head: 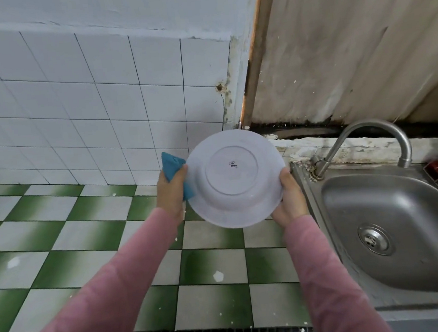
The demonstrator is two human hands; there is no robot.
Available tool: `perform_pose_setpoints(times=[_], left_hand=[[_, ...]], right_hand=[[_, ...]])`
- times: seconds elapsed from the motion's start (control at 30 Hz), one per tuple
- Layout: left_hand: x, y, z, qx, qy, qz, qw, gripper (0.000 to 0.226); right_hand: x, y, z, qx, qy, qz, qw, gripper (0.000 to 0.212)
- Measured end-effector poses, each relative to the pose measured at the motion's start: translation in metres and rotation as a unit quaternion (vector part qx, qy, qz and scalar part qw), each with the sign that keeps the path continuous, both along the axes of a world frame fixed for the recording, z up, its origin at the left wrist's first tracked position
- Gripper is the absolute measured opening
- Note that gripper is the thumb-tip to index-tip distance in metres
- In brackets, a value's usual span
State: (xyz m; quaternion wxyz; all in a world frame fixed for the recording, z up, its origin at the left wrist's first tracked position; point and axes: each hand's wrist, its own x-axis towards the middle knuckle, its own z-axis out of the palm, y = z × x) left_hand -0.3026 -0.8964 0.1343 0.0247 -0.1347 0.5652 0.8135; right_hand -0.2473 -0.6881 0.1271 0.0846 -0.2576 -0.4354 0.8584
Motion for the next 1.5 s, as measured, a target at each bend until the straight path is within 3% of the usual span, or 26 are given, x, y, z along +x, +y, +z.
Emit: perform_pose_setpoints(times=[0.1, 0.2, 0.27, 0.37, 0.47, 0.6, 0.67, 0.73, 0.83, 0.9, 0.97, 1.03, 1.1, 1.23, 1.27, 1.3, 1.4, 1.5], left_hand=[[0.007, 0.015, 0.006, -0.106, 0.066, 0.010, 0.992, 0.044], [0.020, 0.041, 0.016, -0.151, 0.115, -0.108, 0.976, 0.051], [0.025, 0.060, 0.018, -0.226, 0.167, -0.188, 0.941, 0.073], [0.020, 0.072, 0.021, -0.279, 0.235, -0.209, 0.907, 0.091], [0.009, 0.072, 0.024, -0.323, 0.262, -0.197, 0.888, 0.084], [-0.019, 0.074, 0.037, -0.331, 0.229, -0.154, 0.902, 0.055], [-0.026, 0.073, 0.038, -0.340, 0.198, -0.153, 0.907, 0.054], [-0.012, 0.073, 0.030, -0.336, 0.230, -0.141, 0.902, 0.055], [0.024, 0.077, 0.011, -0.363, 0.342, -0.137, 0.856, 0.056], [0.024, 0.074, 0.004, -0.395, 0.373, -0.149, 0.827, 0.060], [0.011, 0.070, 0.012, -0.393, 0.350, -0.144, 0.838, 0.057], [-0.001, 0.066, 0.025, -0.355, 0.269, -0.114, 0.888, 0.049], [-0.002, 0.067, 0.031, -0.346, 0.221, -0.100, 0.906, 0.044], [0.018, 0.066, 0.022, -0.431, 0.367, -0.121, 0.815, 0.055], [0.016, 0.066, 0.020, -0.429, 0.370, -0.133, 0.813, 0.055], [0.011, 0.067, 0.020, -0.425, 0.346, -0.139, 0.825, 0.053], [-0.020, 0.063, 0.025, -0.338, 0.163, -0.130, 0.918, 0.048], [-0.045, 0.046, 0.014, -0.296, 0.046, -0.135, 0.944, 0.057]], right_hand=[[-0.002, -0.009, 0.022, 0.044, 0.032, -0.007, 0.998, 0.034], [-0.005, -0.034, 0.041, 0.139, 0.030, 0.008, 0.990, 0.028], [-0.004, -0.052, 0.046, 0.181, 0.034, 0.024, 0.983, 0.032], [-0.005, -0.062, 0.054, 0.176, 0.040, 0.024, 0.983, 0.033], [-0.005, -0.060, 0.055, 0.134, 0.056, 0.032, 0.989, 0.034], [0.005, -0.066, 0.054, 0.130, 0.048, 0.051, 0.989, 0.037], [0.009, -0.068, 0.056, 0.128, 0.041, 0.047, 0.990, 0.036], [0.008, -0.067, 0.058, 0.120, 0.042, 0.041, 0.991, 0.037], [0.005, -0.063, 0.059, 0.115, 0.049, 0.020, 0.992, 0.038], [0.005, -0.061, 0.059, 0.100, 0.054, 0.019, 0.993, 0.040], [0.010, -0.062, 0.059, 0.101, 0.046, 0.035, 0.993, 0.039], [0.014, -0.066, 0.061, 0.124, 0.036, 0.049, 0.990, 0.039], [0.015, -0.070, 0.062, 0.131, 0.031, 0.049, 0.990, 0.038], [0.012, -0.066, 0.063, 0.089, 0.045, 0.027, 0.995, 0.037], [0.012, -0.066, 0.063, 0.087, 0.044, 0.025, 0.995, 0.037], [0.013, -0.066, 0.062, 0.093, 0.039, 0.026, 0.995, 0.038], [0.020, -0.072, 0.059, 0.120, 0.014, 0.026, 0.992, 0.039], [0.027, -0.070, 0.062, 0.074, 0.043, 0.010, 0.996, 0.036]])
